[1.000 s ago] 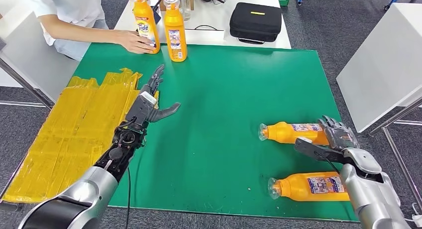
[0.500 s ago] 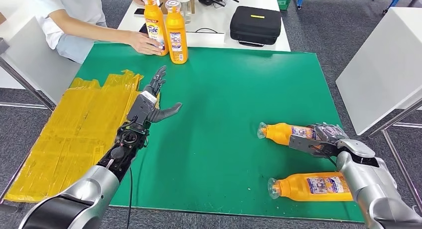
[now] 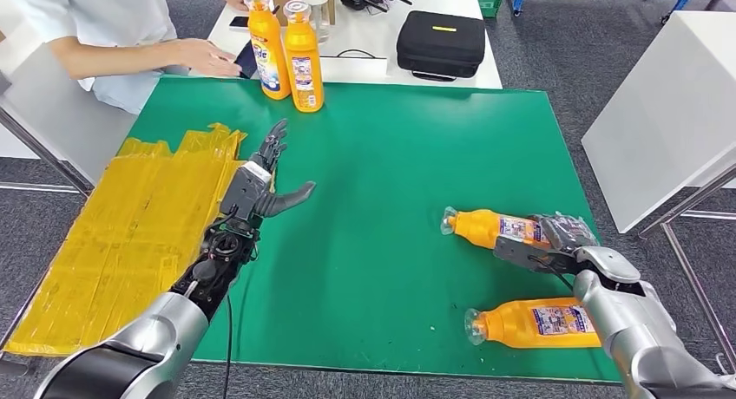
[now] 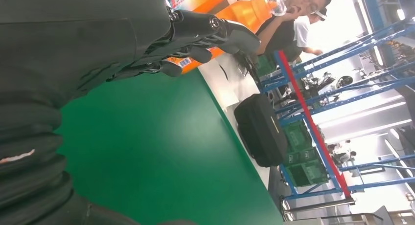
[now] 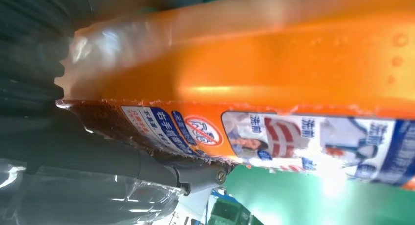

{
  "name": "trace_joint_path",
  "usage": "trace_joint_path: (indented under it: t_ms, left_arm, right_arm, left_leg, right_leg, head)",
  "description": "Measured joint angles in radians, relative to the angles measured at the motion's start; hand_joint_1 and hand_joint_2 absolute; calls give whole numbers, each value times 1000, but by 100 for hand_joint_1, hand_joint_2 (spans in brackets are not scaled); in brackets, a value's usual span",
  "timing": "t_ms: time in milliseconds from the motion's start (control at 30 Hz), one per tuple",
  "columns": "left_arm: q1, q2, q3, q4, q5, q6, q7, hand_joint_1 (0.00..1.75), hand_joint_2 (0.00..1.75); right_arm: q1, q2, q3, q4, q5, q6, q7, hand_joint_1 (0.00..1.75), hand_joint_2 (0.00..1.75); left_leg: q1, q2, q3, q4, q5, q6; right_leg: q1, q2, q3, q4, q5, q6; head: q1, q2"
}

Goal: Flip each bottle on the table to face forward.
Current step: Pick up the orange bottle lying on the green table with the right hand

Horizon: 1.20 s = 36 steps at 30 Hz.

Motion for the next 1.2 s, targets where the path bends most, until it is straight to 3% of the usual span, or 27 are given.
trace_joint_path:
  t_ms: [200,467,767,1033,1200]
  left_arm:
    - [4,-1,0,-10,65,-75,103,0,175]
    - [34,-7,-45,-107,148,-202,231,0,175]
    - [82,-18,-190,-307,180,-213,286,0,175]
    - [92,-19,-234,-369,186,-205,290,0,175]
    - [93,-19,-262,-400,205,-218,291,0,175]
  right_arm:
    - [13,66,-51,-20,-131,-161,6,175,175]
    - [32,210,-185,-149,-451,-286,-152,175,175]
    - [68,310,-190,-271,-640,-253,-231,175,175]
    - [75,336,-183,-306,-663,-246,-236,175,175]
    - [78,363,-156,-317,-716,-182,-253,175,175]
  left_leg:
    - [0,0,-4,0,1,0]
    - [0,-1,-7,0,1,0]
    - [0,-3,-9,0,0,0]
    - [0,-3,-9,0,1,0]
    - [0,-2,-9,0,1,0]
  right_leg:
    - [0,0,-3,1,0,0]
    - [0,-1,-6,1,-1,-1]
    - [0,-1,-7,1,-1,-1]
    - [0,-1,-7,1,-1,-1]
    - [0,-1,-8,1,-1,-1]
  head:
    - [0,0]
    - [0,0]
    - [0,0]
    - [0,0]
    - [0,0]
